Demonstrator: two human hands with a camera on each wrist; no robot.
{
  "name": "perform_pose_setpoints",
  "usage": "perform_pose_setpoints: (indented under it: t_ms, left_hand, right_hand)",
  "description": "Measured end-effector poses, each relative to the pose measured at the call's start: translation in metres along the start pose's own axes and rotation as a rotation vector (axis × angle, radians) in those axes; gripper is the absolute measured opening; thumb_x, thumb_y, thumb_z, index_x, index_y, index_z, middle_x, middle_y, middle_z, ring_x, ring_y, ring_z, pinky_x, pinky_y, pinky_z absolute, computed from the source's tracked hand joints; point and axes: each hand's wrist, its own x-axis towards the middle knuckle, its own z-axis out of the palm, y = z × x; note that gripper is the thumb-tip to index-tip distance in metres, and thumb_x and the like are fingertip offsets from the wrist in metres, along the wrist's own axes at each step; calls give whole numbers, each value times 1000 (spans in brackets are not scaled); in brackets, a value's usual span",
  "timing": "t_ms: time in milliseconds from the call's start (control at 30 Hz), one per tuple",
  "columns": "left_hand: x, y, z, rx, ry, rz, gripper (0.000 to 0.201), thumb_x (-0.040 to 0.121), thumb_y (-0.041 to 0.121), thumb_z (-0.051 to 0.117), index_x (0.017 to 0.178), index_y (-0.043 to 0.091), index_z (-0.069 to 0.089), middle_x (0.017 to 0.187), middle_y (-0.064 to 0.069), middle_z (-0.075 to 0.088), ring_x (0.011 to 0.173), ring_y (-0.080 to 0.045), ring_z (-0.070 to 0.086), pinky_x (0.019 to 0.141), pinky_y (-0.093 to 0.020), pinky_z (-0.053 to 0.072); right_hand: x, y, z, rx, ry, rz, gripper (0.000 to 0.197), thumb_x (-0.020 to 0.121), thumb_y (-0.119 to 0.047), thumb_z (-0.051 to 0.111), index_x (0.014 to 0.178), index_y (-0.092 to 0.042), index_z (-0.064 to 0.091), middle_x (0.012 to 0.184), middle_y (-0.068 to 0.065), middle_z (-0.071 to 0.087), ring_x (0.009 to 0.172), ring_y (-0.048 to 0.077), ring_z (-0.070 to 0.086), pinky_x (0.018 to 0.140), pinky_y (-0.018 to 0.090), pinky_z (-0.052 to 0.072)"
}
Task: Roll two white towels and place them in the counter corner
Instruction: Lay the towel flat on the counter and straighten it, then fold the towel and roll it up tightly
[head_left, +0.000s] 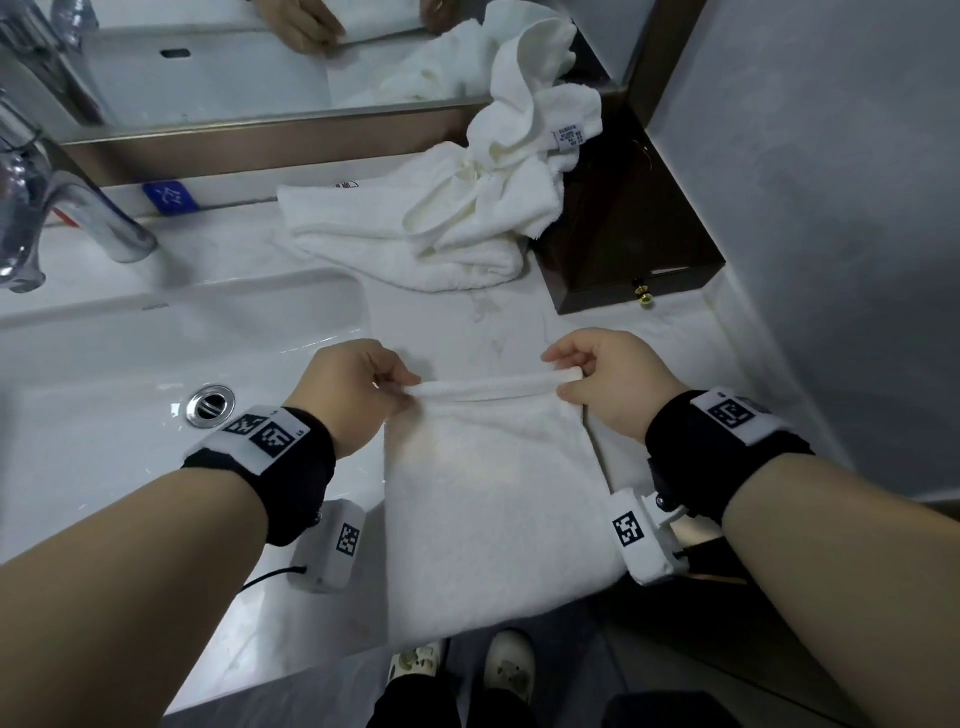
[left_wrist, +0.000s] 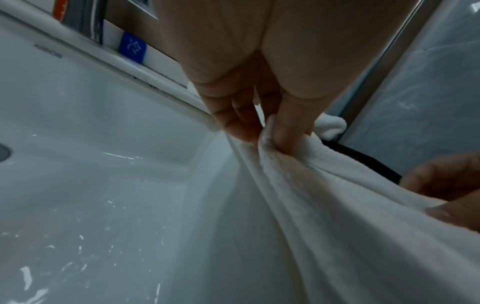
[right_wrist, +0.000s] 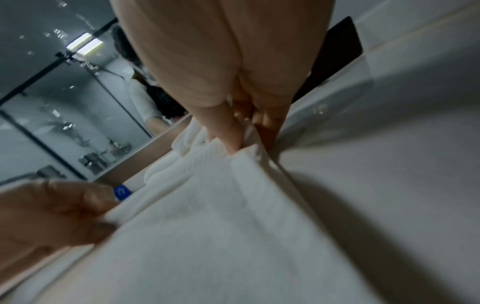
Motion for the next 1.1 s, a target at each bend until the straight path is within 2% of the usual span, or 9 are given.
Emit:
perform_pose_setpoints:
  t_ms: [67, 200, 333, 467, 633, 833, 933, 1000, 1100]
  left_hand:
    - [1, 1, 1, 56, 1, 51, 28, 75, -6, 75, 75, 22, 74, 77, 9, 62, 74, -6, 57, 65, -3, 37]
    - [2, 4, -1, 198, -34, 198, 20, 76, -7, 74, 76, 12, 76, 73, 6, 55, 75, -19, 59, 70, -26, 46]
    - [1, 6, -5, 327, -69, 418, 16, 76, -8, 72, 73, 7, 76, 67, 7, 47, 68, -13, 49, 65, -24, 43]
    - [-2, 8, -11, 456, -118, 635, 24, 72, -13, 73, 76, 10, 78, 66, 1, 53, 67, -21, 46, 57, -35, 47]
    - [-6, 0, -17, 667, -156, 787, 49, 60, -24, 64, 95, 8, 78, 68, -3, 56, 63, -28, 49, 51, -39, 49]
    - [-15, 3, -16, 894, -316, 686, 42, 79, -9, 50, 111, 12, 67, 96, 2, 59, 86, -26, 50, 70, -40, 49]
    - [-13, 11, -14, 939, -392, 583, 24, 94, 7, 40, 107, 17, 58, 97, 6, 49, 90, -20, 48, 79, -35, 48]
    - [-7, 19, -14, 951, -402, 539, 14, 99, 12, 44, 95, 16, 57, 82, 9, 37, 81, -16, 44, 74, -32, 48]
    - [5, 33, -15, 992, -480, 476, 20, 92, 7, 49, 78, 22, 48, 81, 8, 37, 77, -17, 45, 63, -26, 34]
  right_hand:
    - [2, -2, 4, -140, 8, -30, 32, 78, 3, 67, 90, -27, 69, 90, -10, 64, 80, 4, 59, 74, 17, 49]
    - [6, -8, 7, -303, 34, -71, 27, 79, 4, 61, 81, -22, 68, 88, -8, 58, 82, 11, 57, 74, 20, 46]
    - [11, -15, 7, -506, -47, -125, 21, 79, 4, 60, 78, -16, 67, 87, -6, 50, 91, 16, 52, 78, 22, 40]
    - [10, -15, 9, -617, -122, -241, 19, 79, 8, 57, 80, -6, 71, 84, -4, 44, 100, 20, 48, 81, 19, 36]
    - [2, -9, 8, -658, -104, -418, 16, 78, 11, 60, 73, -1, 70, 76, 1, 45, 91, 27, 50, 73, 26, 39]
    - [-11, -10, 11, -707, -88, -623, 31, 44, 28, 66, 47, -1, 54, 58, 10, 48, 60, 30, 52, 45, 28, 39]
    - [-14, -8, 12, -758, -84, -661, 34, 45, 27, 65, 47, -3, 50, 59, 9, 47, 60, 29, 51, 41, 34, 42]
    - [-19, -5, 14, -775, -80, -652, 32, 49, 26, 65, 49, -3, 51, 60, 8, 48, 62, 29, 51, 42, 37, 44]
    - [-25, -4, 17, -734, -43, -631, 28, 56, 21, 68, 49, -2, 54, 61, 8, 49, 63, 30, 52, 50, 29, 44]
